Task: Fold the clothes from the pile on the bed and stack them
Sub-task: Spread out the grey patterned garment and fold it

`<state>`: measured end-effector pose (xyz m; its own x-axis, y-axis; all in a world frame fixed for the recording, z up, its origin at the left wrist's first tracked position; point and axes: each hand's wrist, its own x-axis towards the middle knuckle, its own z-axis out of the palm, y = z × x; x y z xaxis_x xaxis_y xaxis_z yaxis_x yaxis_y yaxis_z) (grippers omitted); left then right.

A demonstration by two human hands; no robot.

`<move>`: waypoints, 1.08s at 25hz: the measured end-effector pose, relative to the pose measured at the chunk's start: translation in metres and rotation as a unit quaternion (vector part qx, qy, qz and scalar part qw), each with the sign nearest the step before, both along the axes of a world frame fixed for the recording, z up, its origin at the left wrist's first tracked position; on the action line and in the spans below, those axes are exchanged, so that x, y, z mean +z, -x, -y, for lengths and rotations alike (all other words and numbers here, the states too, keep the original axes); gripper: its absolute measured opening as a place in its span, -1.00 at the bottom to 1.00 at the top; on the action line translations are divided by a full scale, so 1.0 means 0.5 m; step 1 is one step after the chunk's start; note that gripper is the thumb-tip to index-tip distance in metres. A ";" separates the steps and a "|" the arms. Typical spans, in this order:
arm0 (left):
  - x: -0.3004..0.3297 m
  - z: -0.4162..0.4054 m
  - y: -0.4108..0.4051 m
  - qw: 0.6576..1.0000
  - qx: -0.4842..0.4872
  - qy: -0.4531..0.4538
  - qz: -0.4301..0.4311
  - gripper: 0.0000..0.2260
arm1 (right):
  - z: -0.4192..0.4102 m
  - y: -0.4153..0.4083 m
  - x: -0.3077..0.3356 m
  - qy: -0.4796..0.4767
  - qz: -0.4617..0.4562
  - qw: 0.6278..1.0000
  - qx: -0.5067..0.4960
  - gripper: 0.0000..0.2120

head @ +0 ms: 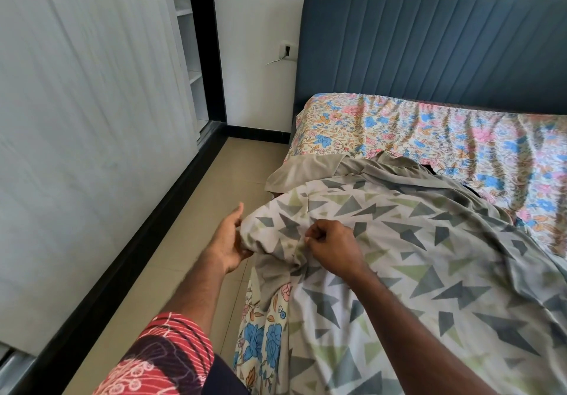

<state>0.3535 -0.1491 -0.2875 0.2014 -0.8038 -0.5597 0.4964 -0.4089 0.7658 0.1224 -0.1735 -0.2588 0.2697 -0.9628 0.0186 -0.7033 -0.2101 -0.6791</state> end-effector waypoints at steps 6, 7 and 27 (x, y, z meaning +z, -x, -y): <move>0.026 0.024 0.004 0.969 -0.185 -0.036 0.162 -0.79 | -0.002 -0.015 0.002 0.015 -0.048 0.999 -0.019 -0.99; 0.029 0.032 -0.001 0.983 -0.147 -0.002 0.109 -0.79 | -0.003 -0.018 0.000 0.017 -0.054 0.998 -0.020 -0.98; -0.050 0.003 -0.091 0.933 -0.012 0.038 0.358 -0.38 | -0.008 -0.040 -0.011 0.027 -0.117 0.992 -0.029 -0.89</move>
